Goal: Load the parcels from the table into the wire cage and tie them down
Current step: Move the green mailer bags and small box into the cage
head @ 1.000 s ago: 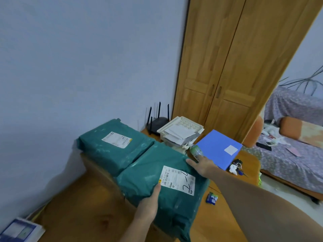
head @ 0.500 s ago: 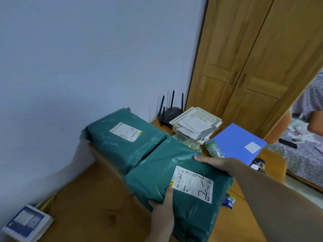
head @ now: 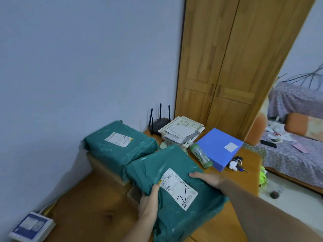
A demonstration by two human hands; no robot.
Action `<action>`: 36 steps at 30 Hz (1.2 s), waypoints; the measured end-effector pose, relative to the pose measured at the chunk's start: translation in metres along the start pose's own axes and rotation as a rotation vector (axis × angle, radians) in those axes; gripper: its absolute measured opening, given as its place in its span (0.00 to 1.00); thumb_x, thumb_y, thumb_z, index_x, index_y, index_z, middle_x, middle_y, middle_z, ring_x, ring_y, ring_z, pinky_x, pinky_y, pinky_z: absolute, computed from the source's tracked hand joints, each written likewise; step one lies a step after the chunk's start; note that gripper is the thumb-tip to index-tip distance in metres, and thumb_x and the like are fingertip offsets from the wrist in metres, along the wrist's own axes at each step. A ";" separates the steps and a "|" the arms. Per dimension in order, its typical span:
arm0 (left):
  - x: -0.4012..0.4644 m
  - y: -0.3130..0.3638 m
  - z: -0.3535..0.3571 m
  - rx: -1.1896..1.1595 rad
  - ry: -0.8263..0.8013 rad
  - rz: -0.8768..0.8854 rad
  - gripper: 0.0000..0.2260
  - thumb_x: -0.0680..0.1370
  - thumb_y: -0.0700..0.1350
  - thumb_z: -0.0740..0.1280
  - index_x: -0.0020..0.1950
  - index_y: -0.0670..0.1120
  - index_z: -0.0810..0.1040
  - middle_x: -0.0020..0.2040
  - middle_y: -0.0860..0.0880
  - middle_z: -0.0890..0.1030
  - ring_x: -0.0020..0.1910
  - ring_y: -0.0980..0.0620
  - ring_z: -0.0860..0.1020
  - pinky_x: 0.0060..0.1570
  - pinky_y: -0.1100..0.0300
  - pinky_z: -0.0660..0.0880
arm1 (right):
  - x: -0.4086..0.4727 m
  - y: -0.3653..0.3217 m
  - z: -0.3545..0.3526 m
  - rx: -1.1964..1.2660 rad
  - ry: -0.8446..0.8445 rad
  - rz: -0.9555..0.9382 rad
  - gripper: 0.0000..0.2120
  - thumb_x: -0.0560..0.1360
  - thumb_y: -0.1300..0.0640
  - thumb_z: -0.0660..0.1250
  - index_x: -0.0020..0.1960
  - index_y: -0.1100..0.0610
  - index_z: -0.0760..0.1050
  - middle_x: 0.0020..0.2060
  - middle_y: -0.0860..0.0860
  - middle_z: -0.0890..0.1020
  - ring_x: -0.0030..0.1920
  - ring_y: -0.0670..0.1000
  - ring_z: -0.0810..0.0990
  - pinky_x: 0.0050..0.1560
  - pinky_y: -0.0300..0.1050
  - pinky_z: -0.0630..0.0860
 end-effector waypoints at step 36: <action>-0.287 0.099 -0.369 0.076 0.027 0.454 0.25 0.63 0.59 0.68 0.54 0.45 0.81 0.42 0.44 0.86 0.41 0.45 0.83 0.48 0.55 0.76 | -0.377 -0.145 0.212 -0.009 -0.134 -0.670 0.38 0.57 0.29 0.74 0.57 0.54 0.79 0.44 0.55 0.88 0.42 0.56 0.88 0.50 0.51 0.84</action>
Point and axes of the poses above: each hand's wrist, its own x-axis towards the middle knuckle, its own z-axis out of the palm, y = z × x, the point moved 5 cm from there along x, towards the middle knuckle
